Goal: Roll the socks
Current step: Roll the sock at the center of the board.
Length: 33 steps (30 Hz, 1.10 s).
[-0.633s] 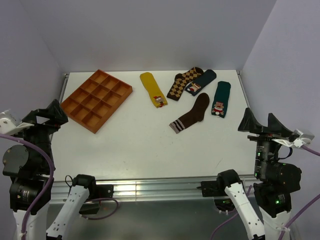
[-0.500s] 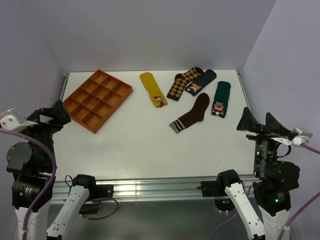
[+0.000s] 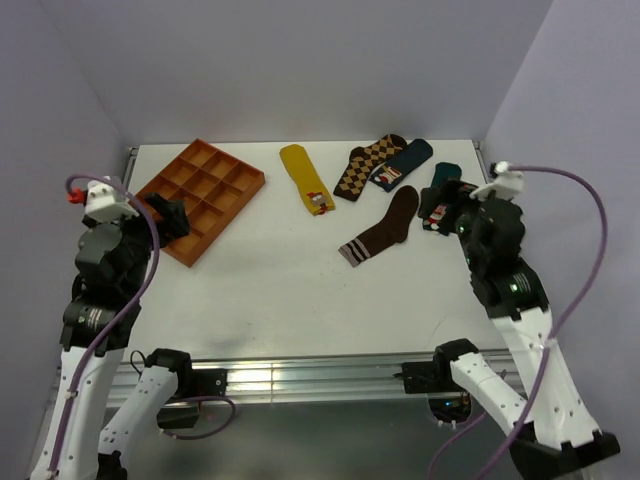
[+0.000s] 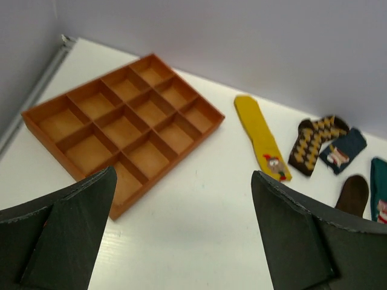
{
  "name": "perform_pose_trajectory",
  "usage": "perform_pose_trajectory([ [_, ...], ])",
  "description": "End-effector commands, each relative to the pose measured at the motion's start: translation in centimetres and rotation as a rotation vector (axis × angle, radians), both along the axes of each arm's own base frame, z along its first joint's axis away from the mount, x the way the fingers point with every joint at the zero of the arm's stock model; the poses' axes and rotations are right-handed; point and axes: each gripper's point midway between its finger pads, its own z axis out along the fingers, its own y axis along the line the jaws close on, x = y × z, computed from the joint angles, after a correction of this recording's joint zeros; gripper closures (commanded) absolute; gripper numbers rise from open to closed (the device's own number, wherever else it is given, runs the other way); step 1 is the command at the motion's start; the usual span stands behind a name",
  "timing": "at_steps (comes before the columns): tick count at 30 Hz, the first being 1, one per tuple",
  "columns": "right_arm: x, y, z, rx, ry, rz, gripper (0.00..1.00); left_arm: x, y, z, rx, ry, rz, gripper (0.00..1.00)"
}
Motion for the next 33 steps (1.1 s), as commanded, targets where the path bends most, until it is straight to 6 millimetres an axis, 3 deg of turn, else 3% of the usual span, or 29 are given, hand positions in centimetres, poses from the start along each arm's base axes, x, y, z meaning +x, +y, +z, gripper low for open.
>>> perform_pose_trajectory([
  [1,1.5,3.3,-3.3,0.037,0.163,0.131,0.02,0.8,-2.0,-1.5,-0.018,0.034,-0.096,0.01],
  [6,4.6,6.2,-8.9,0.019,0.337,0.235,0.12,1.9,-3.8,-3.4,-0.052,0.071,-0.170,0.00],
  [7,5.5,6.9,-11.0,0.002,0.402,0.247,0.15,2.1,-4.2,-3.8,-0.057,0.072,-0.188,0.01],
  [9,6.5,7.5,-12.8,-0.028,0.454,0.258,0.20,2.5,-5.0,-4.4,-0.075,0.085,-0.222,0.00],
  [10,6.9,8.2,-14.7,-0.050,0.504,0.272,0.21,2.7,-5.9,-4.7,-0.085,0.078,-0.264,0.01],
  [13,8.0,9.2,-17.1,-0.100,0.556,0.290,0.25,3.2,-6.9,-6.1,-0.104,0.100,-0.307,0.01],
  [14,8.5,9.7,-18.9,-0.134,0.598,0.302,0.27,3.5,-7.2,-6.3,-0.108,0.099,-0.315,0.00],
  [17,9.2,10.8,-21.7,-0.188,0.672,0.336,0.34,3.8,-7.3,-7.5,-0.101,0.115,-0.316,0.01],
  [22,10.1,12.3,-24.5,-0.253,0.731,0.384,0.44,3.7,-7.7,-8.9,-0.091,0.133,-0.343,0.01],
  [33,8.6,16.1,-29.8,-0.348,0.857,0.481,0.44,3.7,-7.6,-9.7,-0.076,0.156,-0.336,0.00],
])
